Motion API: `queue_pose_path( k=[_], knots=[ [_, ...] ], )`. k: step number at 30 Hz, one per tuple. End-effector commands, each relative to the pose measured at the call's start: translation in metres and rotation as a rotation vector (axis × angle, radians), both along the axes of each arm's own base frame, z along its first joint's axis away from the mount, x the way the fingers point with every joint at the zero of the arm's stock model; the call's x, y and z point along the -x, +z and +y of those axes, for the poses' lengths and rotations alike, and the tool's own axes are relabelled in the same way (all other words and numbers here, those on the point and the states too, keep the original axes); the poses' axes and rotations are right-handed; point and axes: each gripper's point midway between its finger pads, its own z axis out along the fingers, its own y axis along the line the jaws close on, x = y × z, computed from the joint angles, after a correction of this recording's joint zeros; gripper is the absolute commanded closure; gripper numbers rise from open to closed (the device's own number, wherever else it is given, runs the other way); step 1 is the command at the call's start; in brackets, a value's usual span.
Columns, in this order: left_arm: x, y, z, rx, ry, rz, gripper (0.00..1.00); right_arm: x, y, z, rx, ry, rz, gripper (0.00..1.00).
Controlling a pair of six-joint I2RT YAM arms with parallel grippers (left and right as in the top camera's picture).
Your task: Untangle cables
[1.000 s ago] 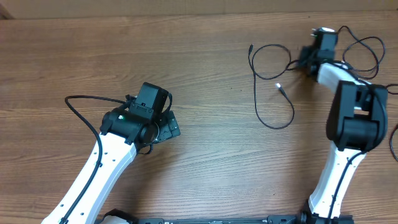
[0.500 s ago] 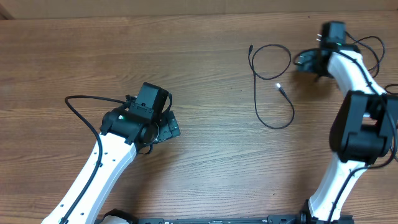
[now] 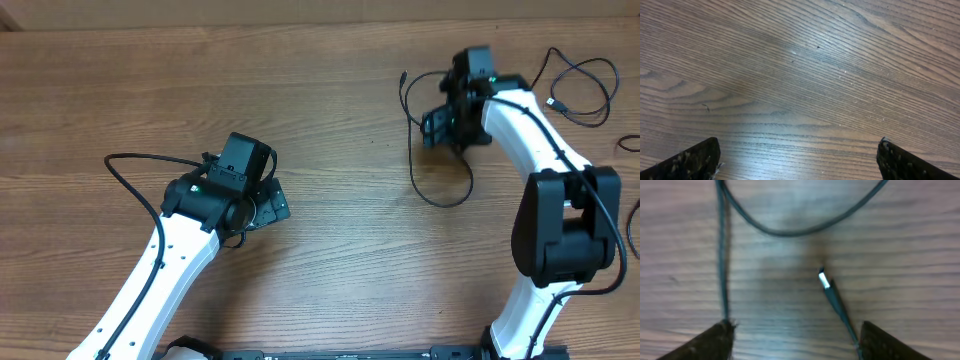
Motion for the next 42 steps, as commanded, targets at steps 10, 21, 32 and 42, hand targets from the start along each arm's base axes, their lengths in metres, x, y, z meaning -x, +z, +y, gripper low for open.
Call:
queue_pose_path(
  k=[10, 21, 32, 42],
  knots=[
    [0.0, 0.0, 0.004, -0.01, 0.021, -0.007, 0.0, 0.005, -0.052, -0.022, 0.039, -0.002, -0.071, 0.53],
    [0.0, 0.0, 0.004, -0.01, 0.021, -0.007, 0.01, -0.072, -0.011, -0.051, 0.192, -0.088, -0.442, 0.96],
    [0.0, 0.0, 0.004, -0.01, 0.021, -0.007, 0.01, -0.163, 0.124, -0.062, 0.327, -0.076, -0.916, 0.96],
    [0.0, 0.0, 0.004, -0.01, 0.021, -0.007, 0.01, -0.155, 0.22, -0.034, 0.293, -0.113, -0.937, 0.0]
  ],
)
